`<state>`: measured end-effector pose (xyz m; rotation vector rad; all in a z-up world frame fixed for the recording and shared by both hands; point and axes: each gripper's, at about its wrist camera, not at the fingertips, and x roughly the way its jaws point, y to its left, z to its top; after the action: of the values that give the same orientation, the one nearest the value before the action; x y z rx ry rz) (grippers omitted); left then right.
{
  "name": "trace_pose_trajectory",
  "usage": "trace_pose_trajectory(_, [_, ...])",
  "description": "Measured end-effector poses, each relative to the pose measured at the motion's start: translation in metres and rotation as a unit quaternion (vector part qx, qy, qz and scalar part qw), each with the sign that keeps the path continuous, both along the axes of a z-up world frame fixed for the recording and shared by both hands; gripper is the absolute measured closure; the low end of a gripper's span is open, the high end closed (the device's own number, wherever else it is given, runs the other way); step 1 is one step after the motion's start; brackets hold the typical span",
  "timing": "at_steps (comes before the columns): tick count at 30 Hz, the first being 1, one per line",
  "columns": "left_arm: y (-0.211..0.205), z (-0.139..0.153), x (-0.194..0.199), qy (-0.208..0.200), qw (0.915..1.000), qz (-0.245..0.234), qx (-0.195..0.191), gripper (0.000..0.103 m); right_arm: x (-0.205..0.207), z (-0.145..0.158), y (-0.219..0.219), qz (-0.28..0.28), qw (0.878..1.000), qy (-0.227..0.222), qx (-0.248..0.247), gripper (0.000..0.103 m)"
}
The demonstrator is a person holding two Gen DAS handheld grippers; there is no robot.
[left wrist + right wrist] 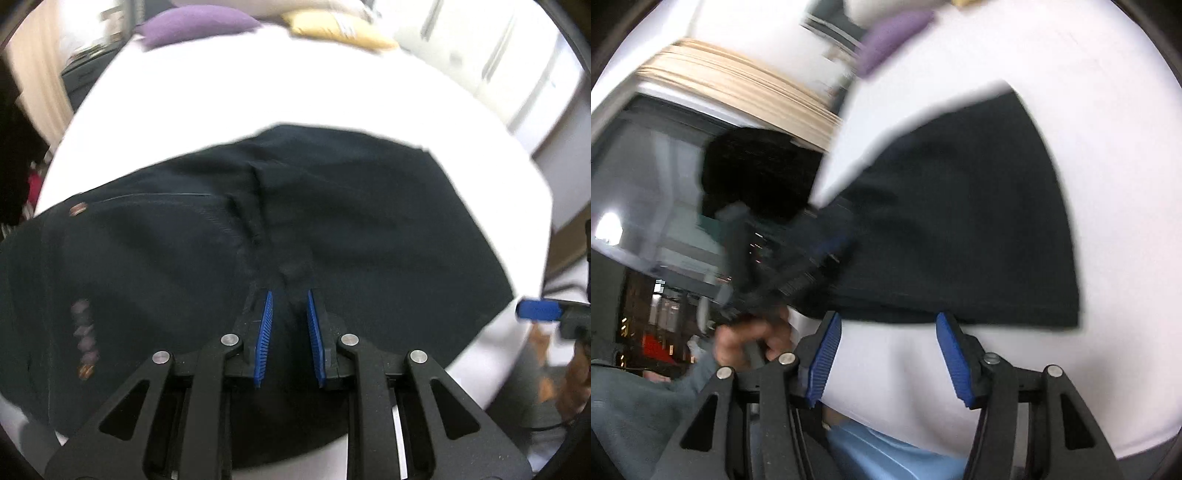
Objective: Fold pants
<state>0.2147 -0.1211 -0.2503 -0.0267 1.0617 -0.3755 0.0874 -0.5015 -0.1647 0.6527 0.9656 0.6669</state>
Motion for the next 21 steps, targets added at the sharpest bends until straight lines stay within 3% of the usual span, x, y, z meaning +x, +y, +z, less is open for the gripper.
trace_pose_trajectory(4, [0.066,0.020,-0.027,-0.012,0.9961,0.062,-0.061,0.084,0.030,0.025,0.028,0.029,0.996,-0.054,0.066,0.042])
trace_pose_trajectory(5, [0.079,0.023,-0.032,-0.015,0.9943,0.076,-0.073,0.080,0.039,0.023,0.037,0.035,0.995,-0.057,0.077,0.041])
trace_pose_trajectory(7, [0.122,0.029,-0.051,-0.025,0.9856,0.126,-0.109,0.043,0.062,0.009,0.051,0.032,0.994,-0.041,0.100,0.040])
trace_pose_trajectory(8, [0.141,0.036,-0.061,-0.037,0.9786,0.157,-0.128,0.019,0.071,-0.001,0.058,0.027,0.993,-0.027,0.113,0.040])
trace_pose_trajectory(9, [0.159,0.039,-0.070,-0.051,0.9707,0.185,-0.145,0.015,0.077,-0.011,0.067,0.021,0.992,-0.011,0.124,0.040])
trace_pose_trajectory(10, [0.174,0.040,-0.077,-0.061,0.9638,0.209,-0.154,0.015,0.085,-0.029,0.071,0.015,0.993,0.008,0.121,0.037])
trace_pose_trajectory(11, [0.193,0.038,-0.081,-0.058,0.9590,0.230,-0.155,0.015,0.091,-0.051,0.074,0.000,0.994,0.045,0.095,0.026])
trace_pose_trajectory(12, [0.205,0.035,-0.083,-0.050,0.9568,0.241,-0.155,0.015,0.094,-0.068,0.081,-0.016,0.994,0.084,0.064,0.030])
trace_pose_trajectory(13, [0.215,0.031,-0.084,-0.043,0.9538,0.252,-0.157,0.015,0.093,-0.087,0.081,-0.038,0.992,0.121,0.013,0.047])
trace_pose_trajectory(14, [0.227,0.026,-0.086,-0.036,0.9485,0.269,-0.164,0.015,0.089,-0.085,0.080,-0.047,0.993,0.107,-0.006,0.064])
trace_pose_trajectory(17, [0.256,0.011,-0.088,-0.009,0.9314,0.305,-0.198,0.015,0.079,-0.073,0.079,-0.046,0.991,0.120,0.031,0.046])
trace_pose_trajectory(21, [0.277,-0.016,-0.091,0.019,0.9047,0.342,-0.253,0.015,0.063,-0.037,0.091,-0.029,0.994,0.061,0.083,0.033])
